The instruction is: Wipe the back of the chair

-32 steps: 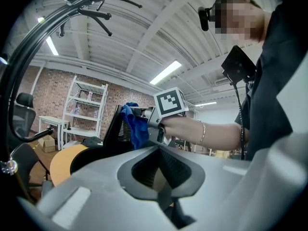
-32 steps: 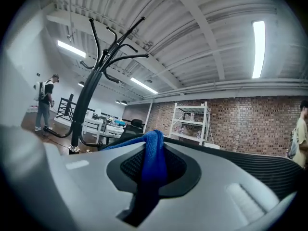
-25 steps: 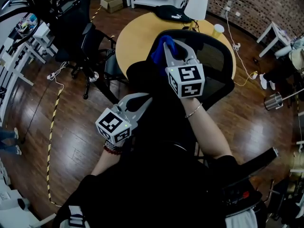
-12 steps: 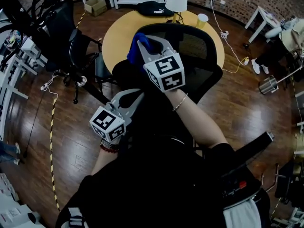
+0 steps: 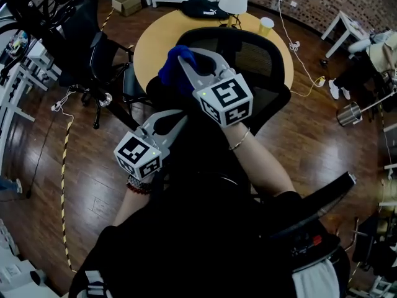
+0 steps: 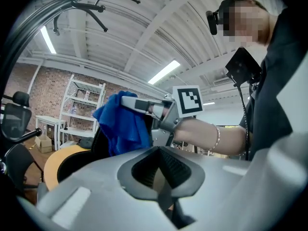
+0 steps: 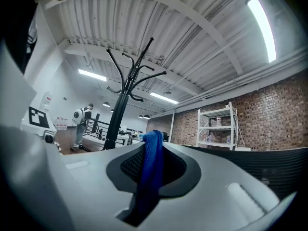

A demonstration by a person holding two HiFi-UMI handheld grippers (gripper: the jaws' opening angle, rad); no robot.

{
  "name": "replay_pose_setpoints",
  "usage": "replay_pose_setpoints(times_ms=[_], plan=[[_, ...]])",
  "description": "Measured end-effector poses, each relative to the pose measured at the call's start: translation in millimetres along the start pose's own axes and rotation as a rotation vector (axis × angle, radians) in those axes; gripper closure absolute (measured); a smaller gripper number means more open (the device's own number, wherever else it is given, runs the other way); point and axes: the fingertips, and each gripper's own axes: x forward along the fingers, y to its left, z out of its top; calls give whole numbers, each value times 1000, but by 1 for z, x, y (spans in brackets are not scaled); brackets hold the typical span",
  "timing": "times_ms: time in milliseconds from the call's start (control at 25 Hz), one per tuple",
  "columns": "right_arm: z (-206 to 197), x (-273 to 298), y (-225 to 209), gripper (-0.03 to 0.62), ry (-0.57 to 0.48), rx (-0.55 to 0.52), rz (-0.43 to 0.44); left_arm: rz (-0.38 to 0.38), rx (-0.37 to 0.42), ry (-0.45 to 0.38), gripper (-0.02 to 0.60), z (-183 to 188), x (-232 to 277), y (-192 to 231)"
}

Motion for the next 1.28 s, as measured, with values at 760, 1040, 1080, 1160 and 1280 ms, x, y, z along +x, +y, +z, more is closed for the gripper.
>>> replay_pose_setpoints(times_ms=[760, 1040, 1080, 1160, 1280], plan=[[-53, -171, -148, 557, 248, -212, -574, -95, 207, -134, 532, 25, 43, -7], [-54, -151, -146, 557, 330, -318, -587, -67, 166, -167, 522, 27, 45, -3], [-53, -148, -144, 557, 344, -341, -590, -60, 160, -163, 523, 25, 44, -2], [-52, -141, -139, 557, 382, -397, -590, -51, 151, -159, 522, 22, 45, 0], [-56, -118, -122, 557, 408, -394, -501, -31, 144, -159, 522, 18, 47, 5]])
